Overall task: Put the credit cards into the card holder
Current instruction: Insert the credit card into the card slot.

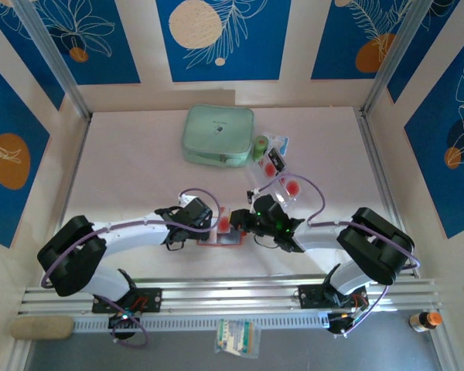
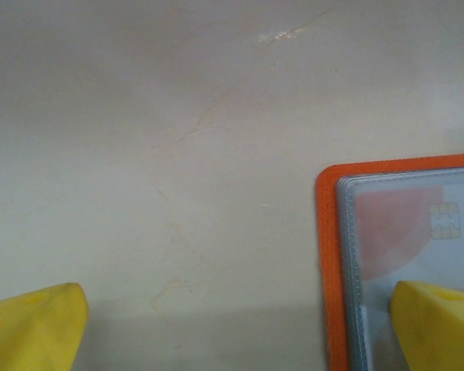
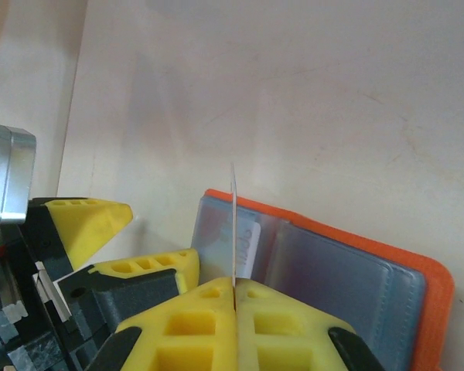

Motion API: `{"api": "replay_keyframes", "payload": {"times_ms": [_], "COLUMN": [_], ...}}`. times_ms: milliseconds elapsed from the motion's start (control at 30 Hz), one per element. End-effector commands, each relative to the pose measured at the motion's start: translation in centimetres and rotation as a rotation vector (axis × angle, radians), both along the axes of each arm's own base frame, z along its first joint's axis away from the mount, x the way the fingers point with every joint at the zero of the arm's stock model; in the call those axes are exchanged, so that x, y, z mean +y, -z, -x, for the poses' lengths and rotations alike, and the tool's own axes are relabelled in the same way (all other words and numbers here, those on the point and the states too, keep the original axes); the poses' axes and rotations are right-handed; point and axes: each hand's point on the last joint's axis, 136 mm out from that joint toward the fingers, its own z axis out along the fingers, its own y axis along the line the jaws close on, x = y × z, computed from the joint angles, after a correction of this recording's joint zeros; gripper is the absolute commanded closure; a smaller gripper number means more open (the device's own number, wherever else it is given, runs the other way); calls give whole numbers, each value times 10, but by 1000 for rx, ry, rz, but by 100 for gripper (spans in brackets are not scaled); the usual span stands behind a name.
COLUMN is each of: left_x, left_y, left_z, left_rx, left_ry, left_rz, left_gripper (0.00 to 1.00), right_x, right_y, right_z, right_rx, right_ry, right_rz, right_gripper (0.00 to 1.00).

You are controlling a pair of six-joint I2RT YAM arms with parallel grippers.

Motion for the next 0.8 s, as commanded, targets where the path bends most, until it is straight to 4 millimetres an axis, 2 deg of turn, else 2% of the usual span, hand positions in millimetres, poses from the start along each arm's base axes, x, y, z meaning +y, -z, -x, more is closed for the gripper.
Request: {"api": "replay_keyframes", "payload": {"times_ms": [0, 767], "left_x": [14, 14], "left_y": [6, 5], "left_z": [11, 11], "left_rx": [27, 22], "left_ry": [-4, -2], "left_rz": [-54, -52], "left_gripper": [0, 0], "right_x": [8, 0], "right_y": [-9, 25], "right_z": [-10, 3], "right_rx": [-25, 32], "right_ry": [22, 46], "right_rz": [-24, 31], "right_gripper": [100, 100]}}
